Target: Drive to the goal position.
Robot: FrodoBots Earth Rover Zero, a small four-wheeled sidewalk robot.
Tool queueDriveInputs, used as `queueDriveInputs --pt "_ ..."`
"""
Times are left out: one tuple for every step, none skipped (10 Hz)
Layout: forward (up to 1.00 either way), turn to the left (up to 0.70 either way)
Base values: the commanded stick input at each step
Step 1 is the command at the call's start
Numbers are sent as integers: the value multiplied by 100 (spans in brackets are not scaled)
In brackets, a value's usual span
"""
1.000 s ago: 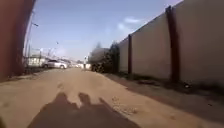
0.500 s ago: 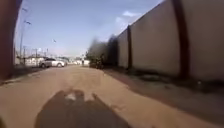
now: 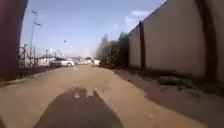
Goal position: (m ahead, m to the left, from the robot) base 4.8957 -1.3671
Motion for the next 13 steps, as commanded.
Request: queueDriveInputs --pt "100 0" --pt "100 0" --pt "100 0" --pt "100 0" --pt "100 0" --pt "100 0" --pt "100 0" --pt "100 0" --pt "100 0" --pt "100 0" --pt "100 0" --pt "100 0" --pt "100 0"
